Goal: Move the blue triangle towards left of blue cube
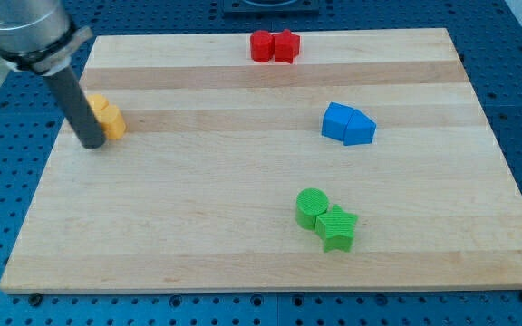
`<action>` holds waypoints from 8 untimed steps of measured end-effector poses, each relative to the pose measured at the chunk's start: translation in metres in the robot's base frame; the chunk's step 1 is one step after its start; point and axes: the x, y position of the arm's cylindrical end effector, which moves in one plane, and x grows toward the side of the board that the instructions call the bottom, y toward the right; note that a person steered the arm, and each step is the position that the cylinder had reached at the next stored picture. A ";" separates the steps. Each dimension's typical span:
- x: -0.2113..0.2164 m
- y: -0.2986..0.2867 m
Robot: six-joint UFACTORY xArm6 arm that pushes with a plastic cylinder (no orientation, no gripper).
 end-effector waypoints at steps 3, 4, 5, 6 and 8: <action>-0.037 0.045; -0.036 0.077; -0.035 0.130; -0.006 0.161; 0.022 0.311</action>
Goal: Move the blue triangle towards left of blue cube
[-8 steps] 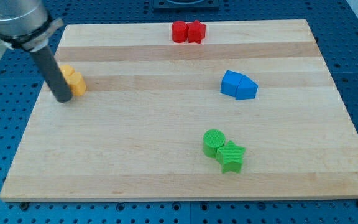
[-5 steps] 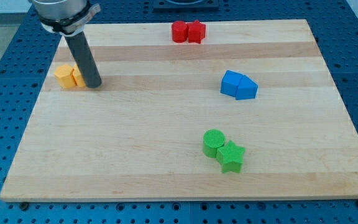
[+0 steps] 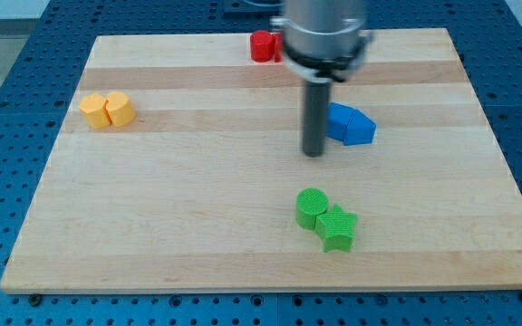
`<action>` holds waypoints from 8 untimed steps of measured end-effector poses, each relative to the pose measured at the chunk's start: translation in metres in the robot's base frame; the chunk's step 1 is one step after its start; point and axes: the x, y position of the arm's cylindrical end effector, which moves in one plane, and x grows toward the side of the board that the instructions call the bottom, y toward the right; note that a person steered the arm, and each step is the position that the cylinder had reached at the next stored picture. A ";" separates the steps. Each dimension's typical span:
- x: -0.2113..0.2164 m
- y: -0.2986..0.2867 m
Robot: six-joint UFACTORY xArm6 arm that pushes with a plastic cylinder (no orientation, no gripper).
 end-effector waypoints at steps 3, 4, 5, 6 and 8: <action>-0.016 0.105; -0.016 0.105; 0.008 0.099; 0.004 0.087; -0.030 0.087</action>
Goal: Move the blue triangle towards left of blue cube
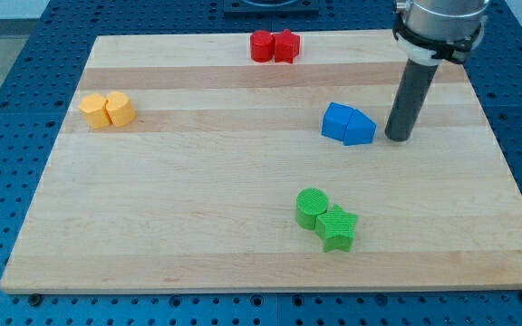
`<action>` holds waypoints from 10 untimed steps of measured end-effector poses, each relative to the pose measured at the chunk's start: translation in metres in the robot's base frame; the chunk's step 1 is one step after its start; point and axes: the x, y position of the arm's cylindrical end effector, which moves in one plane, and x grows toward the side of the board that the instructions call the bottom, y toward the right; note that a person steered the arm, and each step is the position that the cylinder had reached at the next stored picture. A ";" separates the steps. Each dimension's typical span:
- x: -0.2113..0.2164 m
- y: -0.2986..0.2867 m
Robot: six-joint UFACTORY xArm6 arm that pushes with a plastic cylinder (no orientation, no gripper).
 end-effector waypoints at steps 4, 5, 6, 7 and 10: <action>0.012 -0.033; 0.034 -0.033; 0.038 -0.051; 0.010 -0.071; 0.002 -0.105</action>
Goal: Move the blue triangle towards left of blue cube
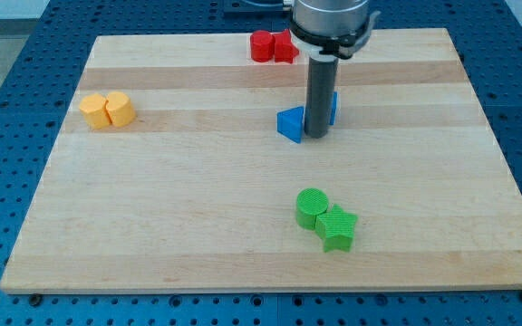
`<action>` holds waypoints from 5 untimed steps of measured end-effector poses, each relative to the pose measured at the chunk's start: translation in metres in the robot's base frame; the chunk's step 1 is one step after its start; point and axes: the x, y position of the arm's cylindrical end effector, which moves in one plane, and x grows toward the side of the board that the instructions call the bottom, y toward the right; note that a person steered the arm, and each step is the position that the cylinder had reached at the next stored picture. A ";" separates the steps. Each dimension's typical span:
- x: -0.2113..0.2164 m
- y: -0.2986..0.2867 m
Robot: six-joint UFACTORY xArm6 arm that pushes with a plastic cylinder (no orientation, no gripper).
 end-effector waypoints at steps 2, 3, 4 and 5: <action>0.025 -0.017; 0.015 -0.032; -0.002 -0.032; -0.008 -0.032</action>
